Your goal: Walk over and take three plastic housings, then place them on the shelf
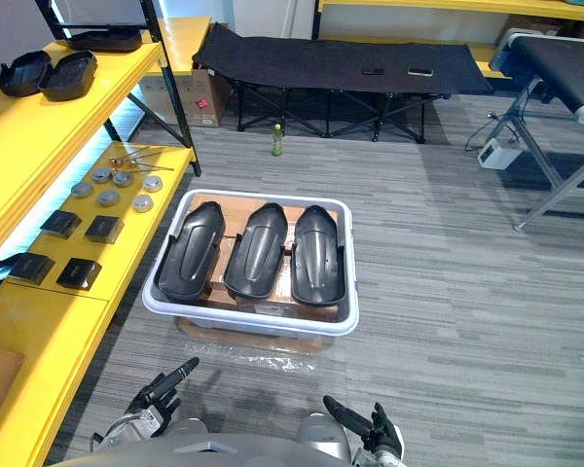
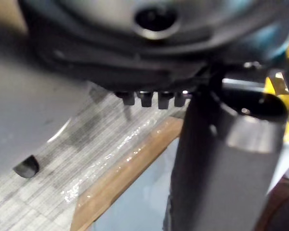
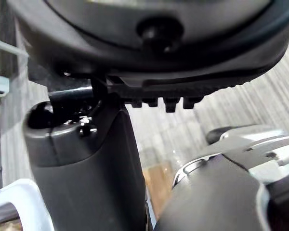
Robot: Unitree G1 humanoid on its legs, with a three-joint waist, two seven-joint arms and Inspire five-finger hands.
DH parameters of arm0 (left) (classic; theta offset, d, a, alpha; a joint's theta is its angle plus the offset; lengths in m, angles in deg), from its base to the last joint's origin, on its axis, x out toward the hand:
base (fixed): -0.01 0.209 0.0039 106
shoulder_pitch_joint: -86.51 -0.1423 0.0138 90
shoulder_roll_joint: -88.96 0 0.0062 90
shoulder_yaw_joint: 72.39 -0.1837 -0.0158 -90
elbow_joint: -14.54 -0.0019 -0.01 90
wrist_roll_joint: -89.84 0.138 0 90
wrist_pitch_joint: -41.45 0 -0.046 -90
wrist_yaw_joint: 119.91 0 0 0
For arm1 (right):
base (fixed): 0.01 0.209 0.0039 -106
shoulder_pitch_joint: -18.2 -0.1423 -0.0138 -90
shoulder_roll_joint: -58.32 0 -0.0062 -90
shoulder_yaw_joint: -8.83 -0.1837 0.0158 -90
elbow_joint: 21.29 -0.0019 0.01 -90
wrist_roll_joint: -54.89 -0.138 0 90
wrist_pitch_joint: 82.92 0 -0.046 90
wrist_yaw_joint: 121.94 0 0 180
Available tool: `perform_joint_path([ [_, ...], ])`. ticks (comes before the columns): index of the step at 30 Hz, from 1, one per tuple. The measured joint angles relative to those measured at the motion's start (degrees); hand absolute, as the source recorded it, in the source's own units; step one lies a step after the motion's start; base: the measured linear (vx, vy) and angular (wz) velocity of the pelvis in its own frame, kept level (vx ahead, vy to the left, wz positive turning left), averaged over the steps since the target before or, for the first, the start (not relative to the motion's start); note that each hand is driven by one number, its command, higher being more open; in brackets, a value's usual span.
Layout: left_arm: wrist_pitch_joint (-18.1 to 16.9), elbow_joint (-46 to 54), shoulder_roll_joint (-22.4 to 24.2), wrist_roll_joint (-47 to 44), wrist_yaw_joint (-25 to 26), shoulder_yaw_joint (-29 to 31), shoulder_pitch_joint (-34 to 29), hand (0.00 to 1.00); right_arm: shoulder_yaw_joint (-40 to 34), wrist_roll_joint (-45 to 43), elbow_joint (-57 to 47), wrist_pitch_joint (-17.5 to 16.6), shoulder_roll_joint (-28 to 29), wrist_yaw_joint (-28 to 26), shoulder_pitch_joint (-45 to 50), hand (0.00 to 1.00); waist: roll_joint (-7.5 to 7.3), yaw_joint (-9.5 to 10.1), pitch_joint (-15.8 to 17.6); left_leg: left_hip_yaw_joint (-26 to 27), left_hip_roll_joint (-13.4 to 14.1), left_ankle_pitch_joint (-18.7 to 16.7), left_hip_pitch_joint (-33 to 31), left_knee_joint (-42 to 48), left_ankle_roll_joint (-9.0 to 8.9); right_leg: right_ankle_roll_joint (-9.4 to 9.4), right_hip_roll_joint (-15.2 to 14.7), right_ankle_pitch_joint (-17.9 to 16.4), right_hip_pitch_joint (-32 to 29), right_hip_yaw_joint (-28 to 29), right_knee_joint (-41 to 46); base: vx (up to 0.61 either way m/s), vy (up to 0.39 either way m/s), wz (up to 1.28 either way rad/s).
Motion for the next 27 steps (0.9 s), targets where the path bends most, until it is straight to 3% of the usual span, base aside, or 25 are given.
perform_joint_path([
  [5, 0.0, 0.4, -1.9, 1.1, 0.0, 0.0, 0.2, 1.00, 2.6, -4.5, -2.7, -2.0, 1.5, 0.1, 0.4, 1.00, -2.85, 0.01, -0.2, 3.3, -2.0, -0.5, -0.7, -0.1, 0.94, 0.50, -0.7, 5.0, -0.5, 2.9, -5.3, -0.04, 0.060, -0.36],
  [10, 1.3, 2.5, -1.8, 3.6, -0.2, -0.2, -0.1, 1.00, 2.8, -7.4, -11.6, -2.4, 3.3, 5.0, 2.6, 1.00, -2.98, -0.31, -0.4, 6.0, -3.3, -1.1, -0.7, 0.2, 1.72, 1.30, -1.5, 7.4, -0.9, 5.5, -8.2, 0.03, 0.064, -0.26],
  [18, 1.2, 3.2, -2.0, 8.4, -0.2, -0.7, -0.3, 1.00, 2.7, -8.5, -35.3, -2.2, 3.4, 3.8, 6.1, 1.00, -3.80, -0.49, -0.3, 6.2, -3.3, -2.5, -0.7, 2.7, 1.85, 1.44, -1.4, 7.6, -0.7, 7.1, -8.8, 0.04, 0.019, -0.13],
  [23, 0.5, 5.6, -2.6, 9.7, -1.6, -0.6, -2.1, 1.00, -0.2, -13.3, -47.3, 1.7, 3.1, -0.8, 4.4, 1.00, -5.15, -0.39, -0.3, 4.8, -3.3, -2.8, -0.6, 3.1, 1.92, 1.47, -1.4, 7.6, 0.4, 5.7, -8.9, 0.00, 0.005, 0.11],
  [27, -0.4, 6.2, -2.9, 9.8, -1.8, 0.1, -3.0, 1.00, -1.8, -16.4, -50.7, 4.3, -0.2, 0.1, -0.5, 1.00, -5.46, -0.25, -0.4, 3.2, -3.3, -3.2, -1.9, 4.5, 2.02, 1.47, -1.6, 7.6, 0.5, 4.9, -8.9, -0.03, 0.002, 0.13],
])
